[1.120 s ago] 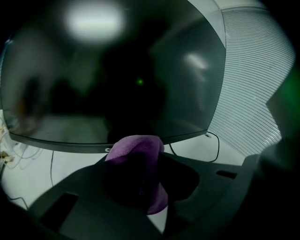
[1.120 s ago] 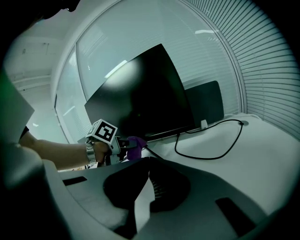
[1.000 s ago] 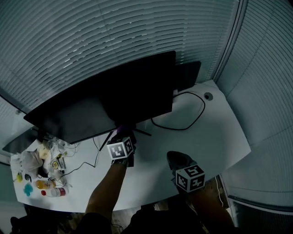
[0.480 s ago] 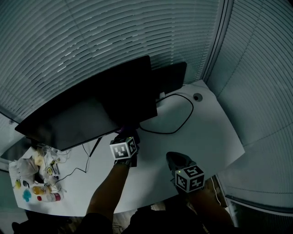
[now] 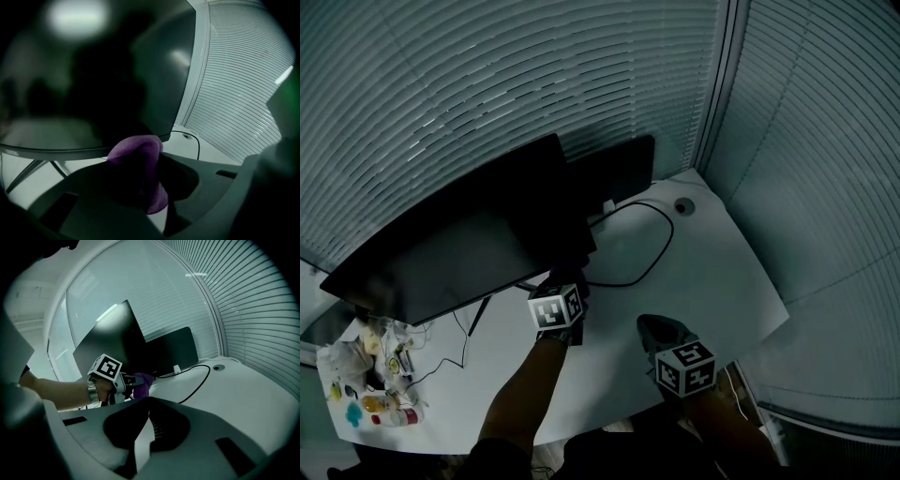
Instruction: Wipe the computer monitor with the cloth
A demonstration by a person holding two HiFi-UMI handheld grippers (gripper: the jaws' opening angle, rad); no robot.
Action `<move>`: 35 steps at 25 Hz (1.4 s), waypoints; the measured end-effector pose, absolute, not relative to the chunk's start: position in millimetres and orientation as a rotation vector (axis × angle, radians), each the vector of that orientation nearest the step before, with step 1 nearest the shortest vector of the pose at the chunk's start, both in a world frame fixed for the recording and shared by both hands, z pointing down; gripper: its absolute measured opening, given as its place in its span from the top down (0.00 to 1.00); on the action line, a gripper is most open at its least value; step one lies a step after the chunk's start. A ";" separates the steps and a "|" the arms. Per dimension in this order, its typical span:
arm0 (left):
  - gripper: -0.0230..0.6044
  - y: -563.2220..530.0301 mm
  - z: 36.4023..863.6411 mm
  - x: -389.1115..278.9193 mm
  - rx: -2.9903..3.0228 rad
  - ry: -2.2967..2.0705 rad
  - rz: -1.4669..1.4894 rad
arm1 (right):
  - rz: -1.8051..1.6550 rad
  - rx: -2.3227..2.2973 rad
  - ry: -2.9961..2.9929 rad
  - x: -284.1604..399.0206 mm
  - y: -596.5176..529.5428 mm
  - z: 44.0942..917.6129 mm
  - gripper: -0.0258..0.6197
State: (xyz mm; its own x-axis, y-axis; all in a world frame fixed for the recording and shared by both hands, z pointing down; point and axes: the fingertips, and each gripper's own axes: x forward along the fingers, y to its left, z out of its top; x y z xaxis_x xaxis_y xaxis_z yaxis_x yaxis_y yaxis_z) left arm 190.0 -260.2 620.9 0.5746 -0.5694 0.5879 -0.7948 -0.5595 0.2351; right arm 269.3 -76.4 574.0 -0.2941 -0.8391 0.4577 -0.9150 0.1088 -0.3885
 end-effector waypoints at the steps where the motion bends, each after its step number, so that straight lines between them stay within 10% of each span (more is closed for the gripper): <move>1: 0.85 -260.3 621.1 196.4 2.331 -1.085 0.625 | 0.938 1.792 -2.241 274.2 -76.6 574.0 0.92; 35: 0.85 -241.1 595.1 297.1 2.488 -0.935 0.622 | 0.979 1.830 -2.244 324.0 -76.1 576.3 0.92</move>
